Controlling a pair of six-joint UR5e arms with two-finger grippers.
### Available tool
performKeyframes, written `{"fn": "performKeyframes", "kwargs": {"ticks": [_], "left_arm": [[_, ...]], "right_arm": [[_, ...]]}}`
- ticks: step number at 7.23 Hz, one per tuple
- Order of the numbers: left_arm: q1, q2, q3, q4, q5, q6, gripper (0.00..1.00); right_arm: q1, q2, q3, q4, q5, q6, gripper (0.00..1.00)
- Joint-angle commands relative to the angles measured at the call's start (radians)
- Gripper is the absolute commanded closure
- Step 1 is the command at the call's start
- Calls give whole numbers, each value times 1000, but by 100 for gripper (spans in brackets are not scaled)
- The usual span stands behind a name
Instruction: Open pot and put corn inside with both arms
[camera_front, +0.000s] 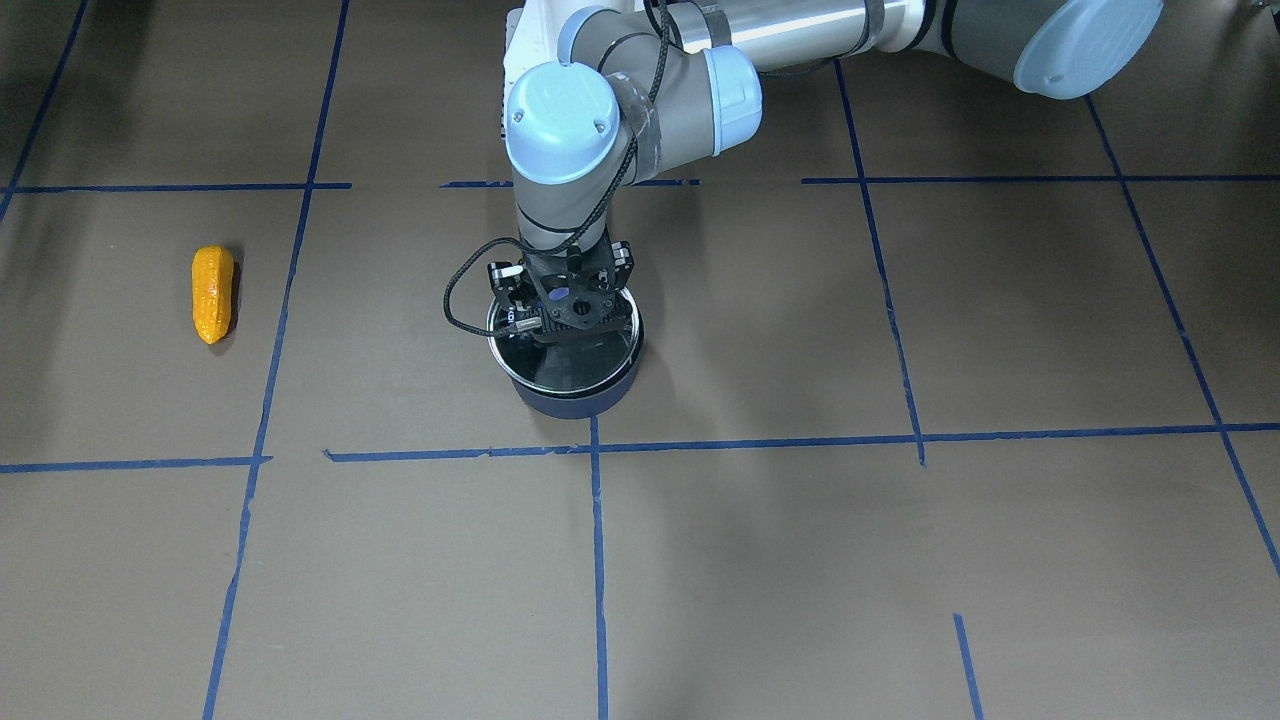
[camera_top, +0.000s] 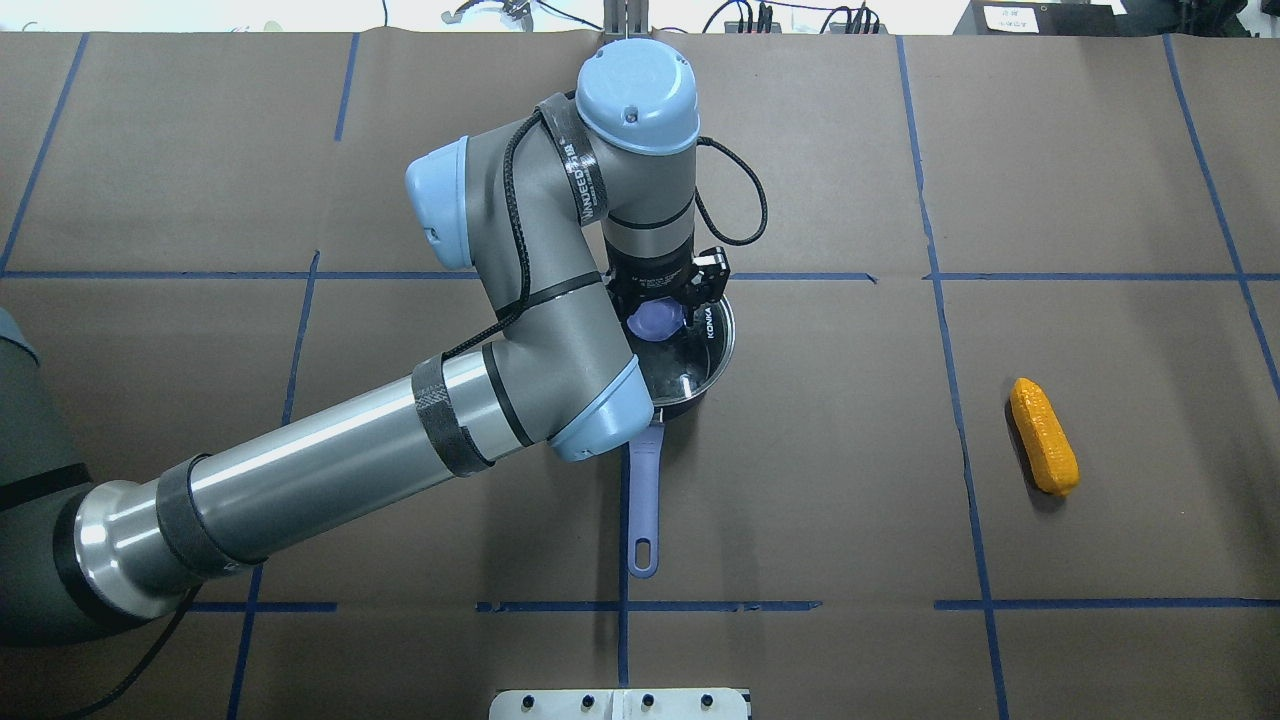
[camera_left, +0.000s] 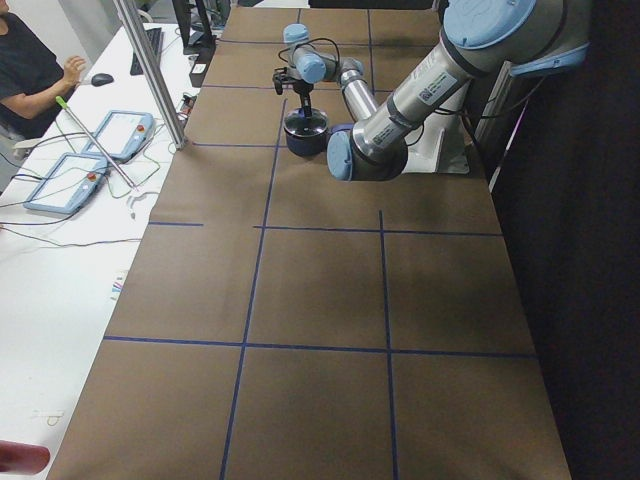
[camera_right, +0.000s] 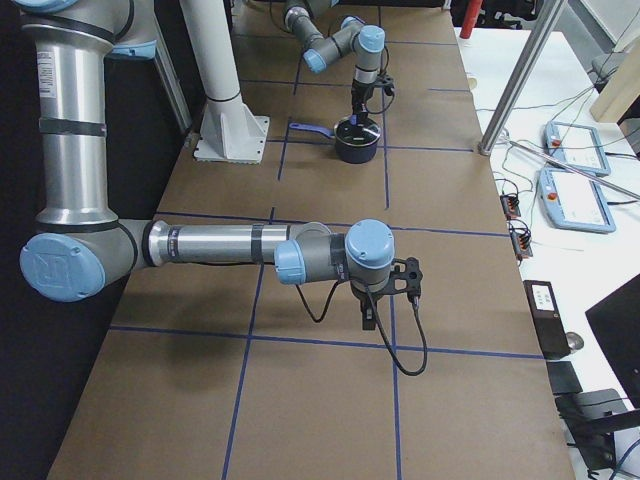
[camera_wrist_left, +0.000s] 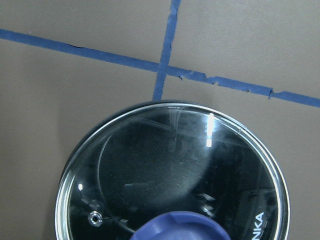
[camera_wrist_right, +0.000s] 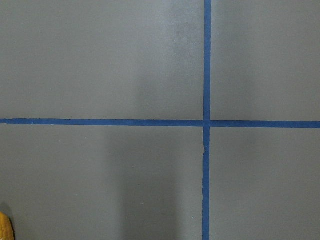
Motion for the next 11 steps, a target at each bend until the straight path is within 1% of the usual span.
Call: {"fn": "performKeyframes", "kwargs": {"ticks": [1,2,4,5,6,7,8,9,11], "left_arm": [[-17,3,-43,21,-1,-1,82],[-28,41,-99,41,-3,4,82],[-66,206,-268,55,-7,47,82],[-92,274,-325,57,-12,77,83],[-108,352,-392,55,-12,105,82],[-116,445,-473,55,-12,149,82],[-120,480,-498,57,-10,169,82],[-120,486,-491,57,-10,170,82],[-100,495,-445,43,-3,171,82]], "right_arm": [[0,2,4,0,-4,3,0],[-20,4,15,3,-7,47,0],[-86,16,67,3,-10,180,0],[-135,19,108,3,-12,251,0],[-178,60,138,3,-28,369,0],[-225,72,182,0,-76,412,0],[-280,74,199,2,-119,463,0],[-320,77,207,9,-131,512,0],[-392,73,211,93,-142,645,0]]}}
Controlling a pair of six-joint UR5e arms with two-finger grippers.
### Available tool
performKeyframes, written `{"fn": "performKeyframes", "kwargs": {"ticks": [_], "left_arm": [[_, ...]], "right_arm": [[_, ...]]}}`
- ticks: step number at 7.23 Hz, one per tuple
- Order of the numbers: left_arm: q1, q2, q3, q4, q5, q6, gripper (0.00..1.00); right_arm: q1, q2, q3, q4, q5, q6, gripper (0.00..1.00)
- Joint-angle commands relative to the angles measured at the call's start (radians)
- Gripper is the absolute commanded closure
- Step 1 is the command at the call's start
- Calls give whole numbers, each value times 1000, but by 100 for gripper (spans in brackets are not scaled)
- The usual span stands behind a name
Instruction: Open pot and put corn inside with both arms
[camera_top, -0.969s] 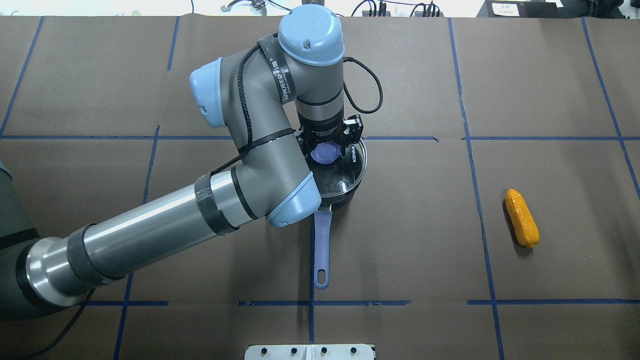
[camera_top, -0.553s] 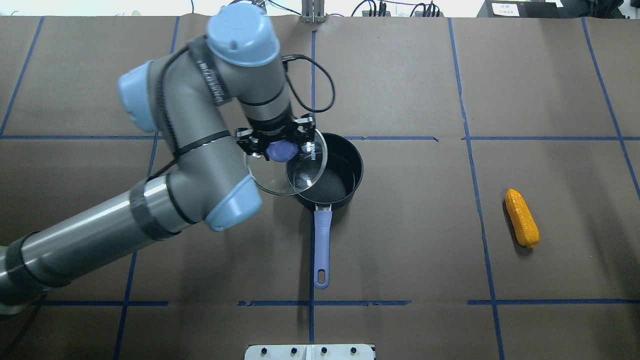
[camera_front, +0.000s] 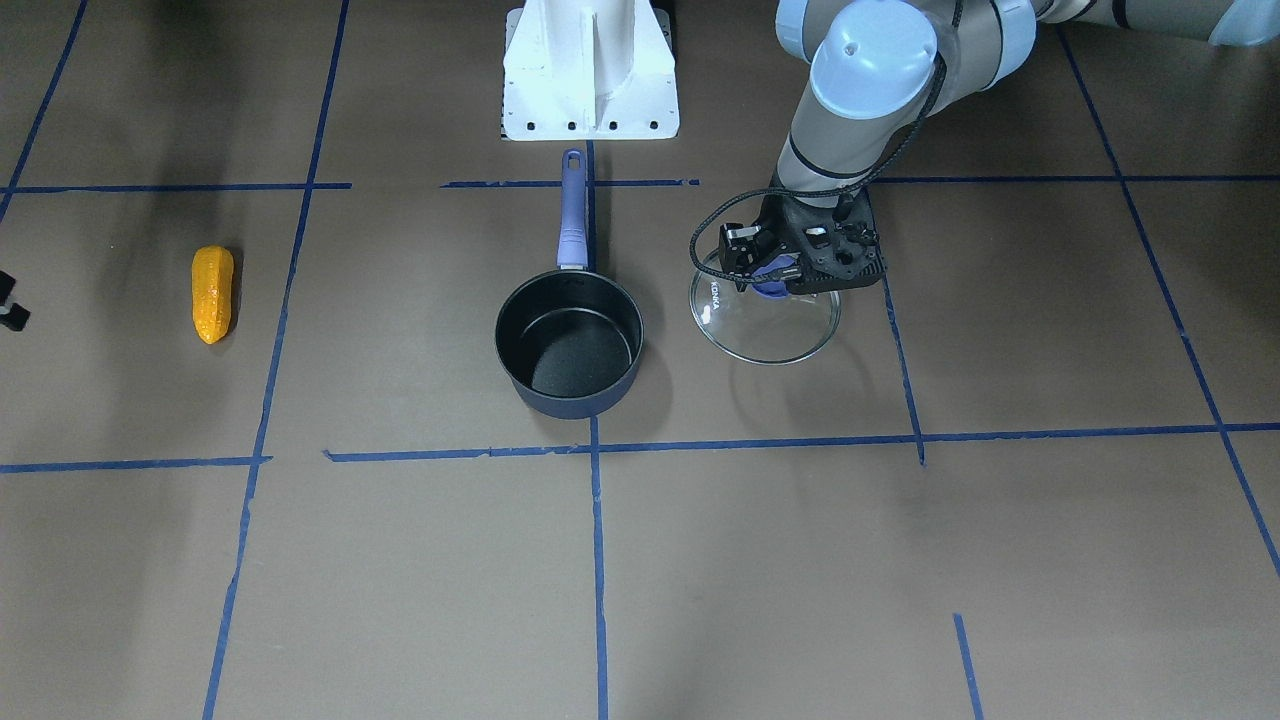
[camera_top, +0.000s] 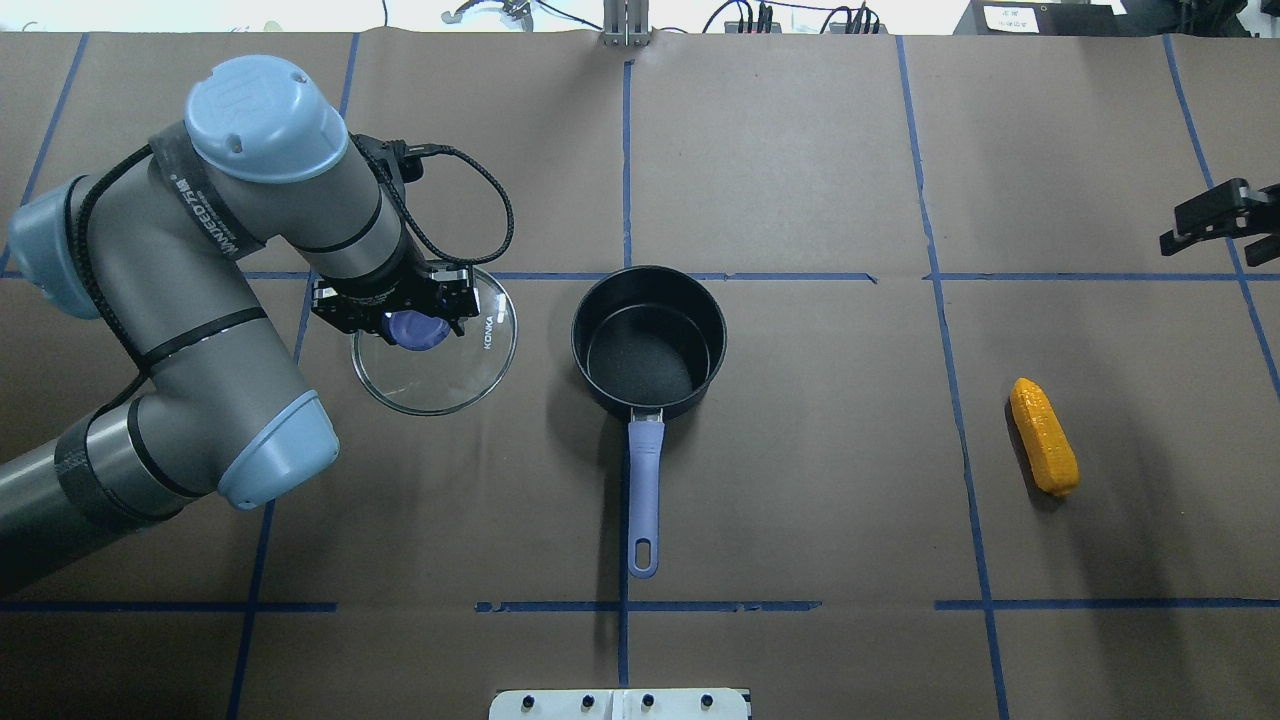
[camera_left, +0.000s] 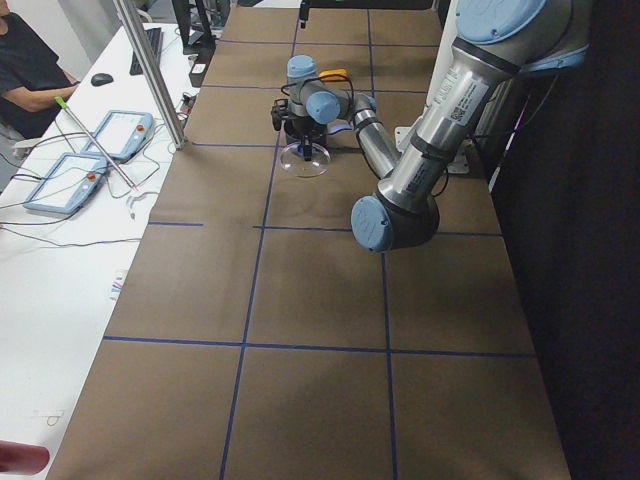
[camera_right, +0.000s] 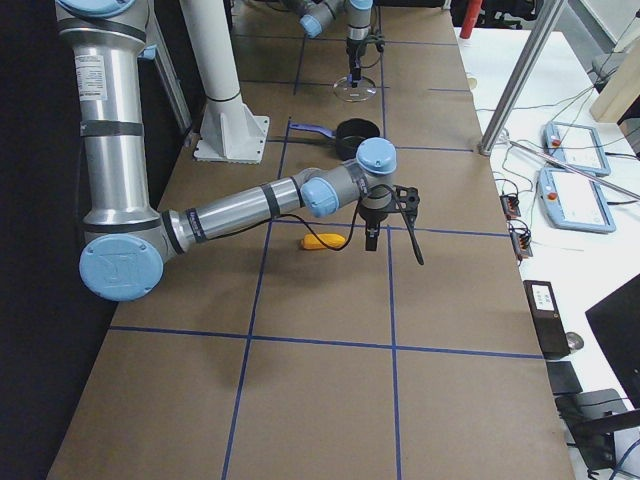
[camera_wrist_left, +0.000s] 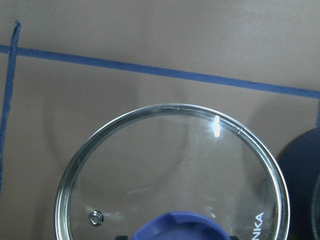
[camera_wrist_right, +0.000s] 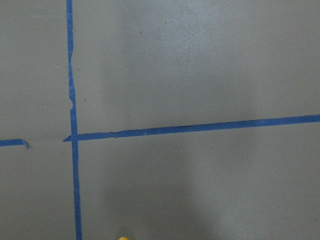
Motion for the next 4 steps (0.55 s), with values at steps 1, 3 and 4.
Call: {"fn": "performKeyframes", "kwargs": {"ticks": [1,3,4], "left_arm": [[9,18,37,-16,3,3,82],[9,27,86,-43,3,9,82],[11,53,115,-113,3,9,82]], "right_arm": [[-97,-5,3,92,-41,154,0],[-146,-11,3,161,-81,236,0],[-151,-11,4,161,-81,238,0]]}}
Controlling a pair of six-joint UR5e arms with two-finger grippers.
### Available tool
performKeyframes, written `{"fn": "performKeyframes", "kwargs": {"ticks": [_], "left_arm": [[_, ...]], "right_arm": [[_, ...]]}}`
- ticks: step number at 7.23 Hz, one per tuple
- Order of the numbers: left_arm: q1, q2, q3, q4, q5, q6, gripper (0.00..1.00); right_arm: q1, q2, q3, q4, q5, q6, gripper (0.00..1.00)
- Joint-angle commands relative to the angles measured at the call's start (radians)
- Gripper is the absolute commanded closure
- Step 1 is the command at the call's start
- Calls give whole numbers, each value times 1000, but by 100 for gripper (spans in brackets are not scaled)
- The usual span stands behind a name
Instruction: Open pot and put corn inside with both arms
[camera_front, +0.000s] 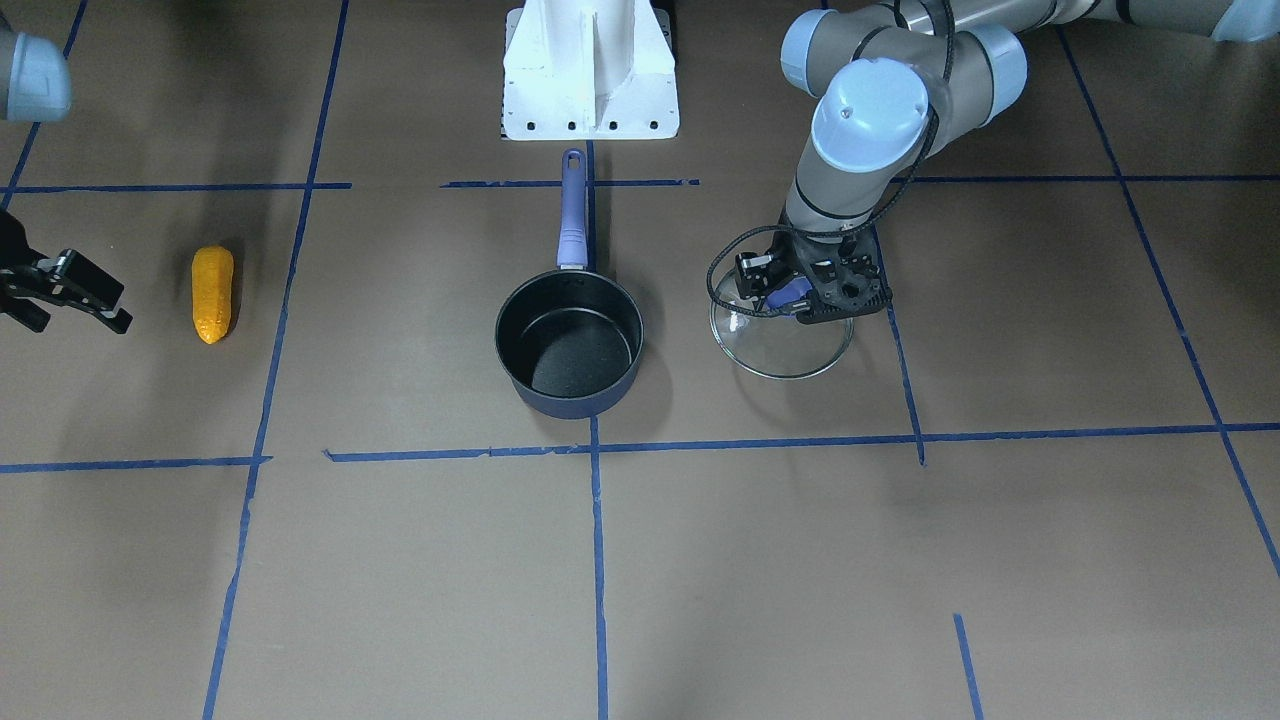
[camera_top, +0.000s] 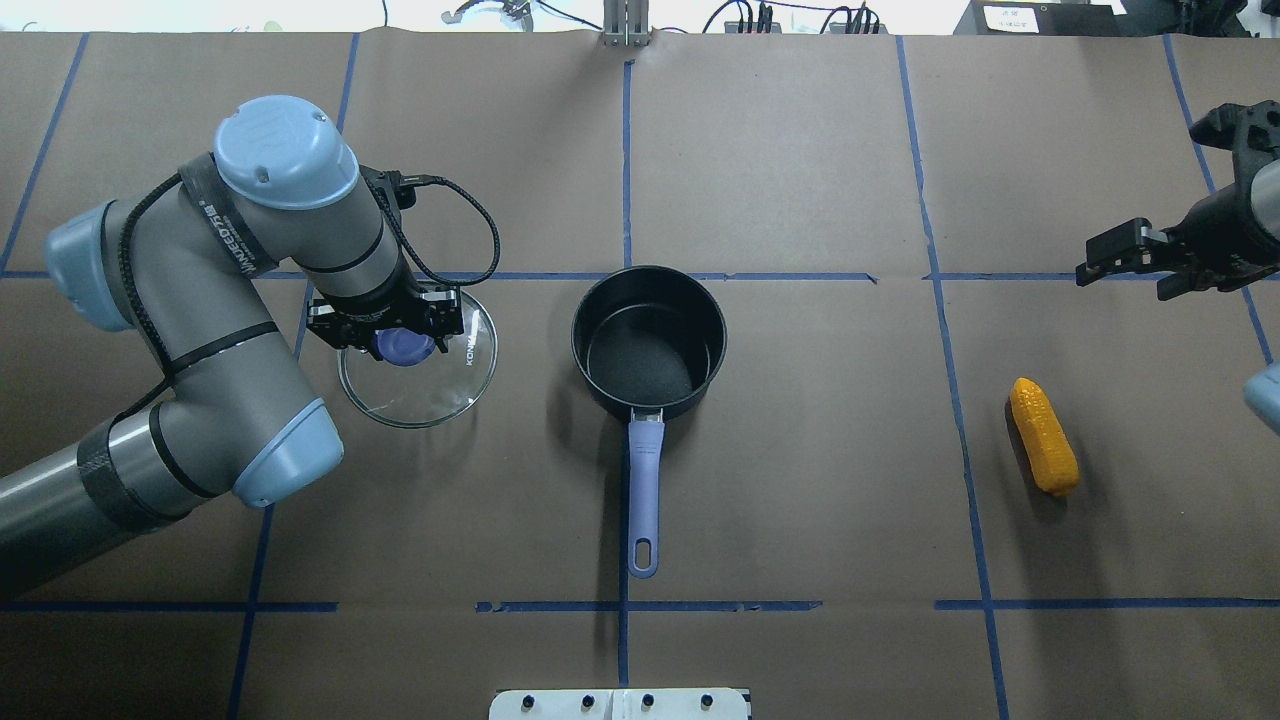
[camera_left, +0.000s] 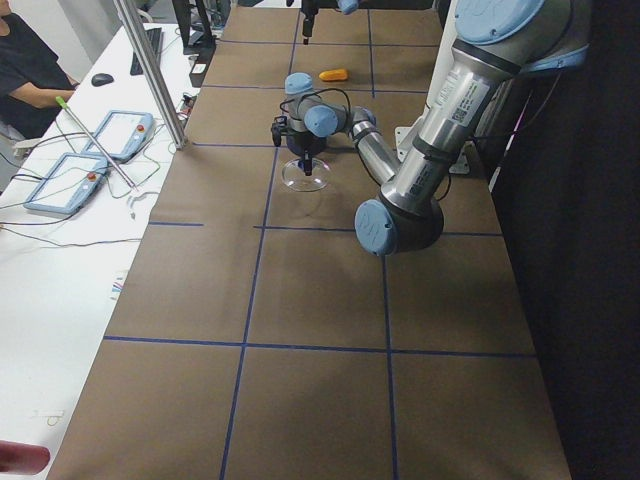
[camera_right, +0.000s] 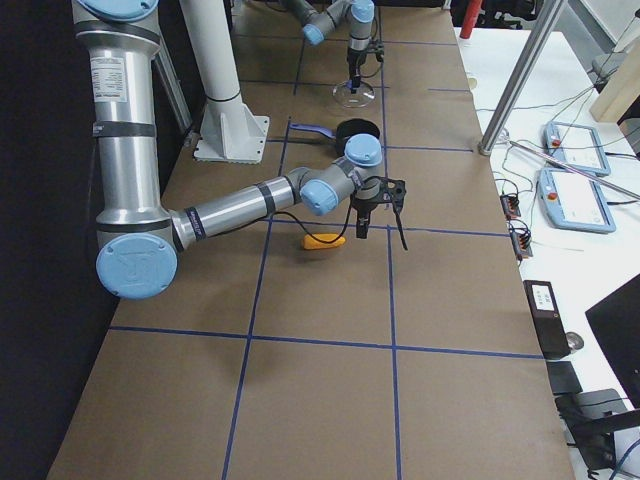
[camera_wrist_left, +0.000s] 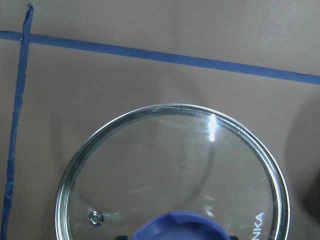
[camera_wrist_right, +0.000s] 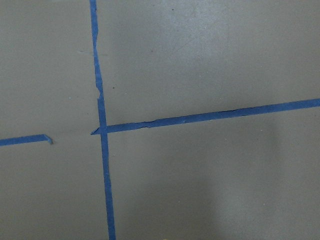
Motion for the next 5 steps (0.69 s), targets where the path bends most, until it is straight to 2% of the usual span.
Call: {"fn": "performKeyframes", "kwargs": {"ticks": [1,3,5], "left_arm": [[0,24,69,-94,0,-1,82],[1,24,86,-112,-1,1,82],[1,24,99,-113,0,2,77]], "right_arm": [[-17,-1,0,13,-8,19,0],[-17,-1,-1,13,-8,19,0],[-21,-4,-1,13,-8,19,0]]}}
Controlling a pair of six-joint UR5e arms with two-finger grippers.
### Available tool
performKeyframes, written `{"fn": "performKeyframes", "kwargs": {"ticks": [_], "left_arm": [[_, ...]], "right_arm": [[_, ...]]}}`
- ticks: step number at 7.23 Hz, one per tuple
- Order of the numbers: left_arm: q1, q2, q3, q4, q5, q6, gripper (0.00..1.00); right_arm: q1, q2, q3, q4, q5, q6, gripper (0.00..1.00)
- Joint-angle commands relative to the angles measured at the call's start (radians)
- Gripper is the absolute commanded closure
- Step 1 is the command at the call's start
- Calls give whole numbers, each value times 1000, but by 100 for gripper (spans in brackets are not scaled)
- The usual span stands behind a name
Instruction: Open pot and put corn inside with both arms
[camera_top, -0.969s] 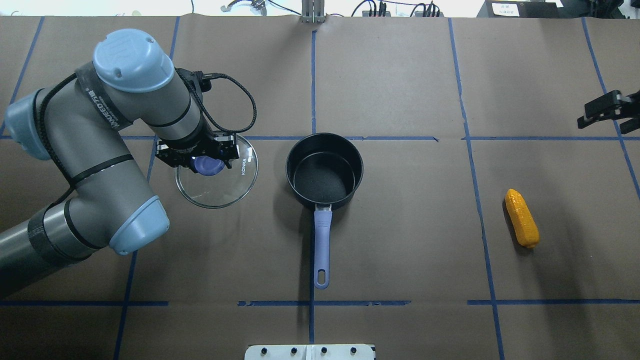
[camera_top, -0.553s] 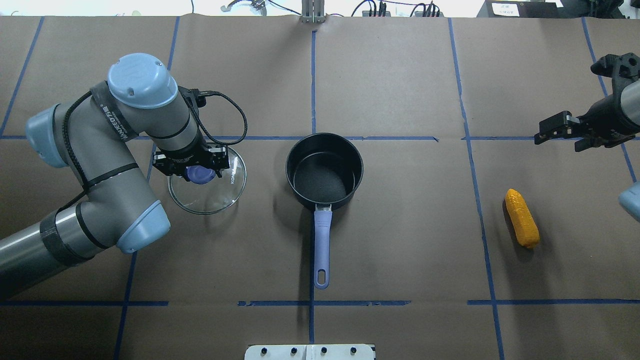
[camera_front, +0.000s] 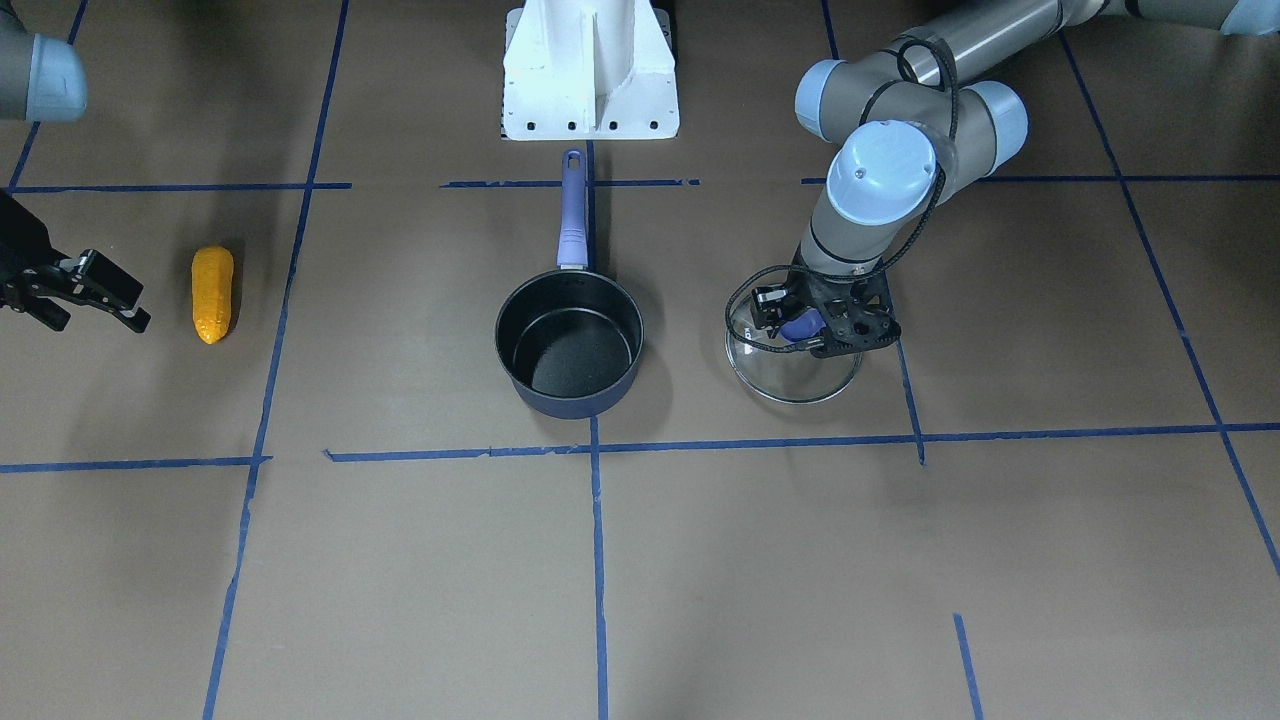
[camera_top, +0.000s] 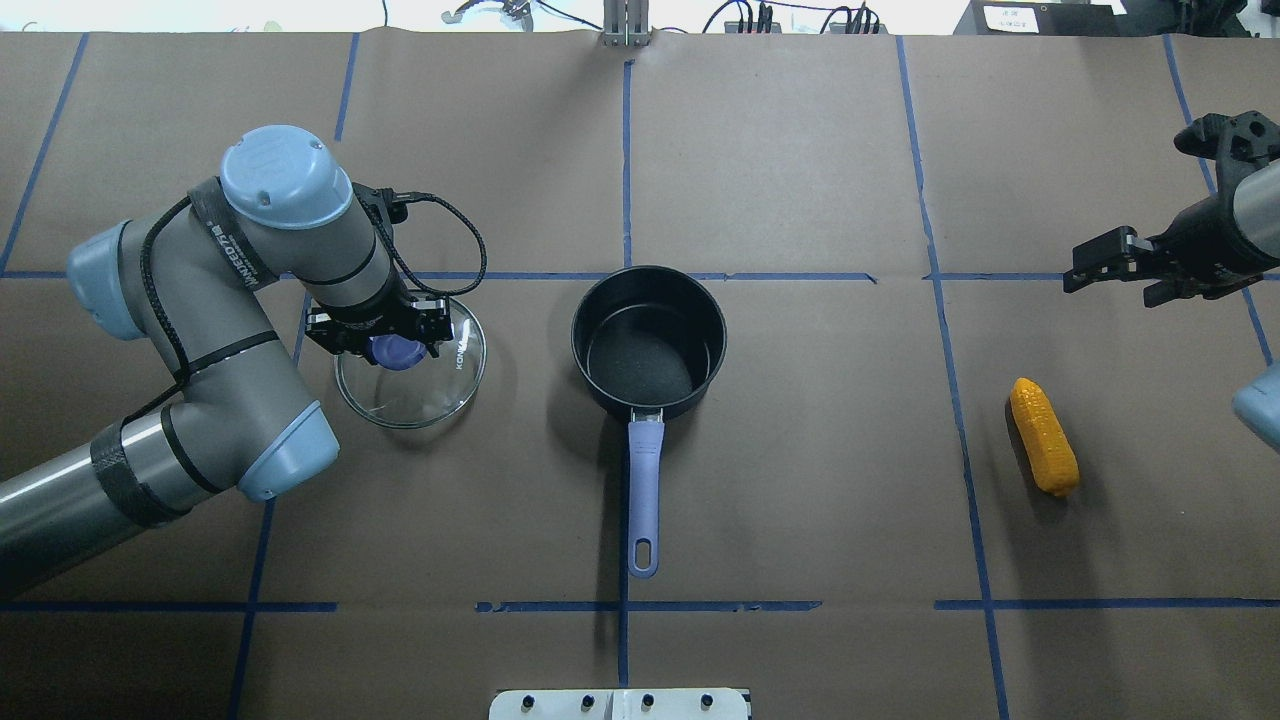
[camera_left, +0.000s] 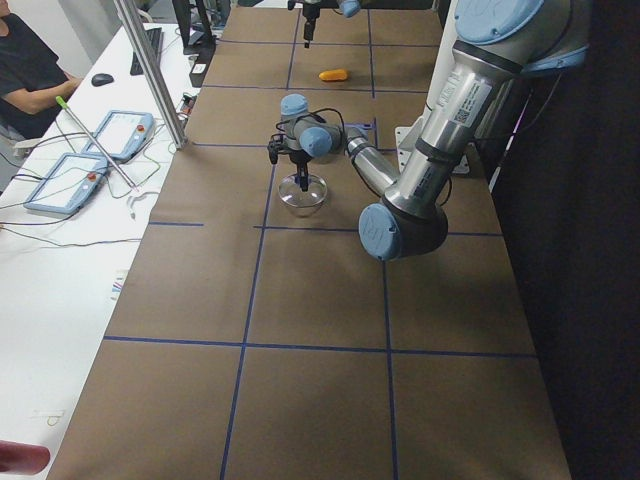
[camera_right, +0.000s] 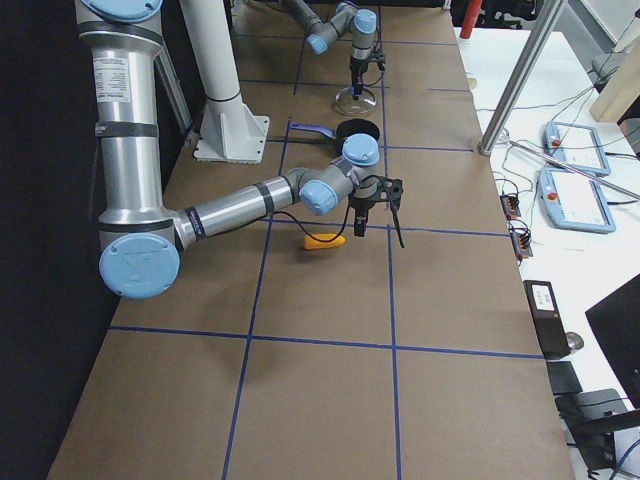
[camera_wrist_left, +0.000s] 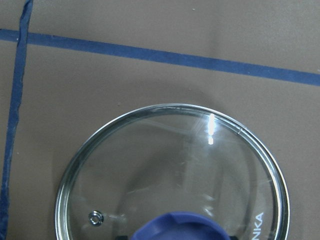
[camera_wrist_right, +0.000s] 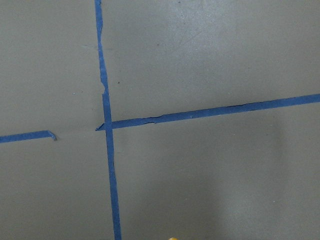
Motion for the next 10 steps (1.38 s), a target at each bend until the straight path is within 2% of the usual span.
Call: {"fn": "performKeyframes", "kwargs": {"ticks": [1,2,5,7,10], "left_arm": [[0,2,5,-2,1,1,77],[0,2,7,0,3,1,76],[0,2,21,1,3,50,47],[0,0,15,3,-2,50,0],[-11,0,1,12,-7,50,0]], "right_arm": [[-3,-2,0,-1,0,0,0],[-4,-3,0,0,0,0,0],[-4,-3,0,0,0,0,0],[-12,-7,-2,0,0,2,0],[-82,-32,-2,2,-35,32,0]]}}
